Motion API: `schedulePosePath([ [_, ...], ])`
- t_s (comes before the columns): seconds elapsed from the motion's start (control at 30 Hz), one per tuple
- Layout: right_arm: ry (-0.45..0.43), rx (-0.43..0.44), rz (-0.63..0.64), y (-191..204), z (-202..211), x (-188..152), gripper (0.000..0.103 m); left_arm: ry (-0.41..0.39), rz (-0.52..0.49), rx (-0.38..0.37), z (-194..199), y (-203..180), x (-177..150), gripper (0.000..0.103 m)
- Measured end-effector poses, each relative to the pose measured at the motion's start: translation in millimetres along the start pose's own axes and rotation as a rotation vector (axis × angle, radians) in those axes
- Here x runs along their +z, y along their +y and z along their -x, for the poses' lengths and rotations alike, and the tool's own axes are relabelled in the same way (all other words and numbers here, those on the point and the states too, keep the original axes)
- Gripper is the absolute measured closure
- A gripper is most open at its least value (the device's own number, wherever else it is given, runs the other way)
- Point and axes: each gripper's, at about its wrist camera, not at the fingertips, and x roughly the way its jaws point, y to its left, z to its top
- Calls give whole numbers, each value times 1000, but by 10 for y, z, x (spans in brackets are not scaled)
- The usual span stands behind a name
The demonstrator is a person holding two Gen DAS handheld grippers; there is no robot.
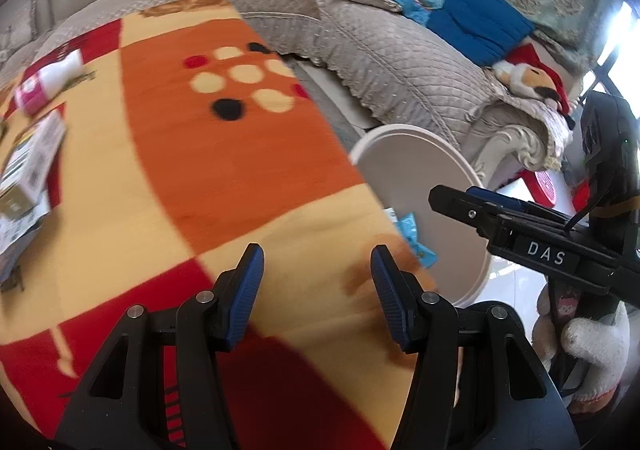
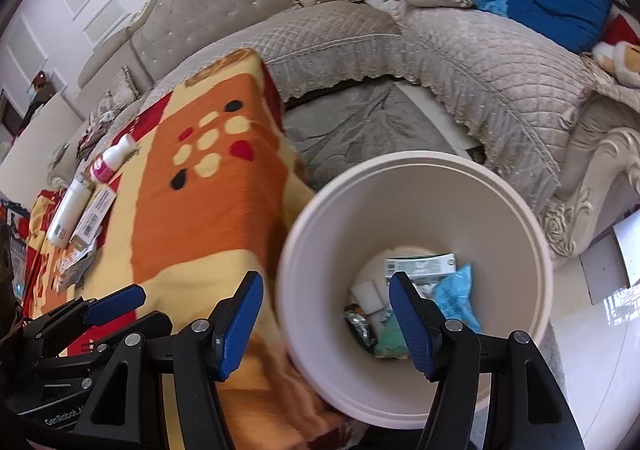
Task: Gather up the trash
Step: 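Move both grippers back over the blanket toward the remaining items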
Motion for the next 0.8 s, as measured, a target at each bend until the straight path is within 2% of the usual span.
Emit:
schedulePosePath([
  [0.27, 16, 62, 83, 539, -112, 45, 38, -37, 69, 56, 350, 527, -159, 49],
  [0.47, 49, 105, 152, 965, -266, 64, 35, -69, 146, 128, 658, 1038, -220, 49],
  [0.63, 64, 130, 189, 1212, -346, 65, 35, -95, 254, 180, 848, 1514, -102, 48],
  [0.7, 66, 139, 198, 1281, -353, 53, 35, -95, 295, 187, 849, 1675, -9, 37],
  [0.8, 71, 142, 211, 1341, -356, 41, 35, -70, 347, 191, 757, 1855, 169, 37],
])
